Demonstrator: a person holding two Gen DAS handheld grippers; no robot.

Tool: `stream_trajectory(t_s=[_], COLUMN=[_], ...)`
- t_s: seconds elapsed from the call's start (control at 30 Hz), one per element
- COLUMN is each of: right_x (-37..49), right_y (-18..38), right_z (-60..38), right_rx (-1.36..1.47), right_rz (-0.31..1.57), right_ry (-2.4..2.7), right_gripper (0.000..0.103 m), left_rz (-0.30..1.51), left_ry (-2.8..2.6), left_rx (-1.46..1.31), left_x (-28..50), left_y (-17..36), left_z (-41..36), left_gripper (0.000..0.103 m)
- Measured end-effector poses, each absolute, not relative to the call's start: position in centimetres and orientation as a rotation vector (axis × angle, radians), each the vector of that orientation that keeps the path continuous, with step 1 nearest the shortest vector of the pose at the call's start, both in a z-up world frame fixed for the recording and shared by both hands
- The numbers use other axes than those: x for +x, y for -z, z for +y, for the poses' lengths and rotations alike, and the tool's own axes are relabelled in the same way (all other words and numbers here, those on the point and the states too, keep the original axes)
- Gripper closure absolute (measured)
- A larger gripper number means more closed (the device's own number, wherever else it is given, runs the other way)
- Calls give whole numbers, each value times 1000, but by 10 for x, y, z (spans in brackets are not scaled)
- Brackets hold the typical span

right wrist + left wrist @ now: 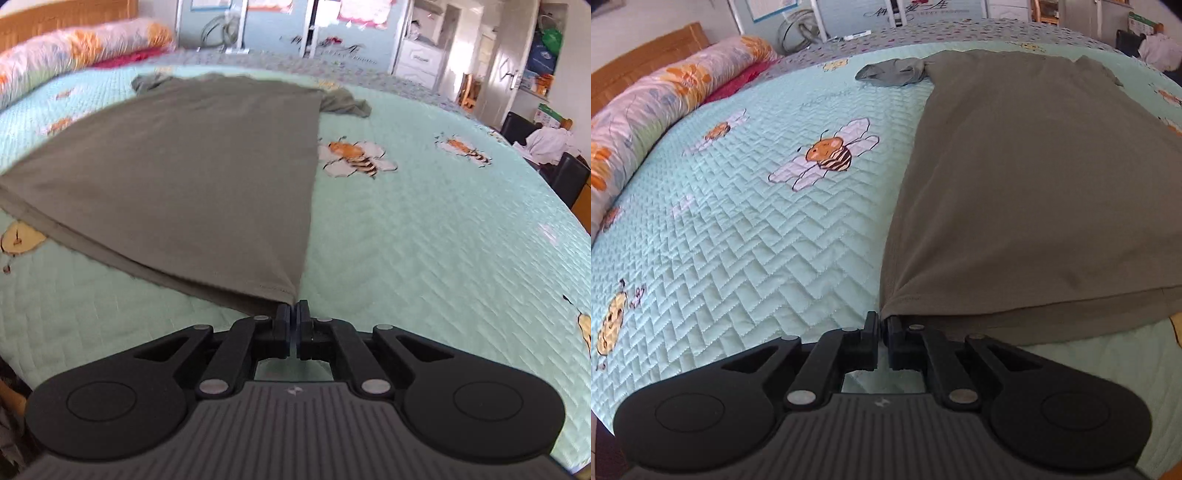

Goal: Fold clothes

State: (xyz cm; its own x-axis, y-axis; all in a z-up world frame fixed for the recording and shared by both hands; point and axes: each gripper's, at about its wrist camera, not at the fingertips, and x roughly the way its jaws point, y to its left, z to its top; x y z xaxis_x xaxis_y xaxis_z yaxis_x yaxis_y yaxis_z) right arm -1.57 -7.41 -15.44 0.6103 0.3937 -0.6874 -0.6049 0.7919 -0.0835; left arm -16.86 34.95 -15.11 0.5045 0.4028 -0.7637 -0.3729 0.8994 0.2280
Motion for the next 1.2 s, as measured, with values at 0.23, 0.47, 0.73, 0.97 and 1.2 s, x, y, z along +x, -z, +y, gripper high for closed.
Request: stream_trajectory(t_s=[0.23,0.47,0.73,0.97,1.2], right_x=[-11,18,40,38,110], right_y=[123,117,152,161,122], right_z=[-102,-93,-3,-18,69], right_rx=[-183,247,239,210,637], right_rz=[771,819,945,1074,938], right_ry=[-569,-712,-855,-912,-1033], right_gripper=[71,70,70,80,78], left_rz=[945,801,859,927,732], left_ry=[-514,-456,-271,-212,-356], left_rx=[-5,-209,-208,-272,-483], left_x=[-196,-177,-80,-102,-61], left_y=[135,105,147,142,97], left_z=[358,368,334,351,418], left_gripper=[47,50,90,90,60])
